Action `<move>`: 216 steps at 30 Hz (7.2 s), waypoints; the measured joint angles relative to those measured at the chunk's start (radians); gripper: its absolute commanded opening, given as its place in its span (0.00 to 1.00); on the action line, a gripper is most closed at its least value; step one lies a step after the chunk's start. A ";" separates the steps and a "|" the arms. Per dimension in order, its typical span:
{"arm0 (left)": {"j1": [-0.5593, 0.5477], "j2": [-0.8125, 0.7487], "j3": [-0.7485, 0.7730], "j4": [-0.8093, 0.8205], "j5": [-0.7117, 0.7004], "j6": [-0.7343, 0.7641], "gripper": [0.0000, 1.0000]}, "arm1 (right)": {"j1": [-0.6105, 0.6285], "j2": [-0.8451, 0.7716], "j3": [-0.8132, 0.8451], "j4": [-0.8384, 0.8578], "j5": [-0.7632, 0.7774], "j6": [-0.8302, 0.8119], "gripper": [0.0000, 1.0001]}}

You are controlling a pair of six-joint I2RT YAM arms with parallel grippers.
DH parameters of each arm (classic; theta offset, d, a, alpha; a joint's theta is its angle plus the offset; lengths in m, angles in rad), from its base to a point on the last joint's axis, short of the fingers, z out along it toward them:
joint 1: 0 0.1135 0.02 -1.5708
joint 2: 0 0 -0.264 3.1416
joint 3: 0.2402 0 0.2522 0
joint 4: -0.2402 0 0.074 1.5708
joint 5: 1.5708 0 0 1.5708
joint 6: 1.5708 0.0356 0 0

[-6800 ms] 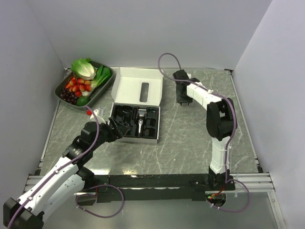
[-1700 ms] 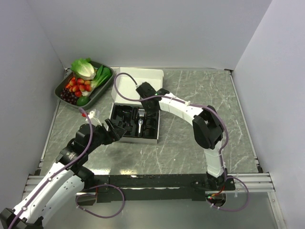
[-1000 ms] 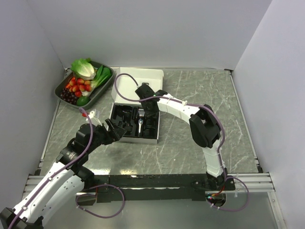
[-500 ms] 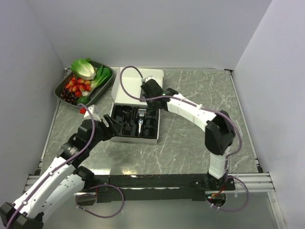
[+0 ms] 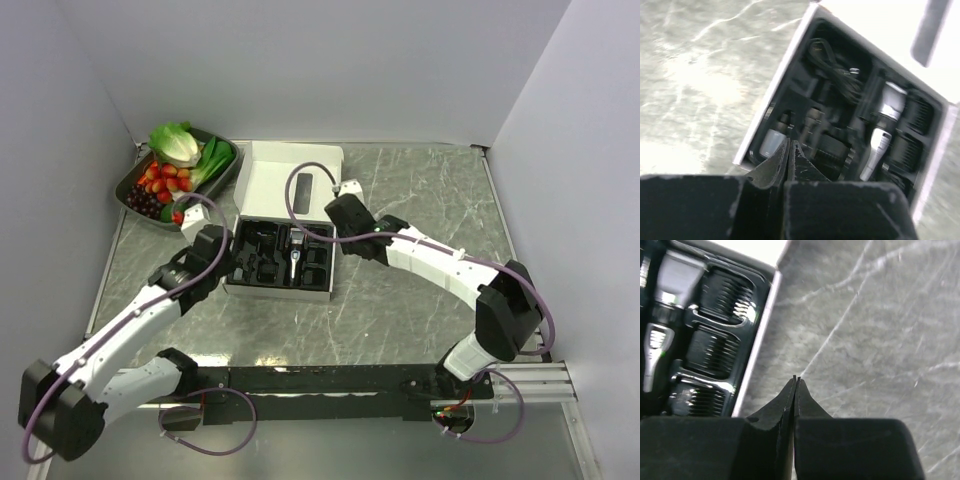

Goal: Sort the hair-cutting tools

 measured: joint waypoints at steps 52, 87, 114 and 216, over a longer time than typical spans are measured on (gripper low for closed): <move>0.161 0.615 -0.055 0.649 0.368 0.145 0.01 | -0.248 0.071 -0.414 0.457 -0.394 0.127 0.00; 0.275 0.231 -0.021 0.333 0.311 0.053 0.52 | -0.463 -0.221 -0.318 0.296 -0.230 0.192 0.48; 0.538 1.118 0.352 0.813 1.062 -0.064 0.01 | -0.746 0.497 0.014 0.679 -0.948 0.317 0.00; 0.191 0.236 -0.051 0.357 0.624 0.063 0.01 | -0.505 -0.182 -0.430 0.536 -0.748 0.119 0.00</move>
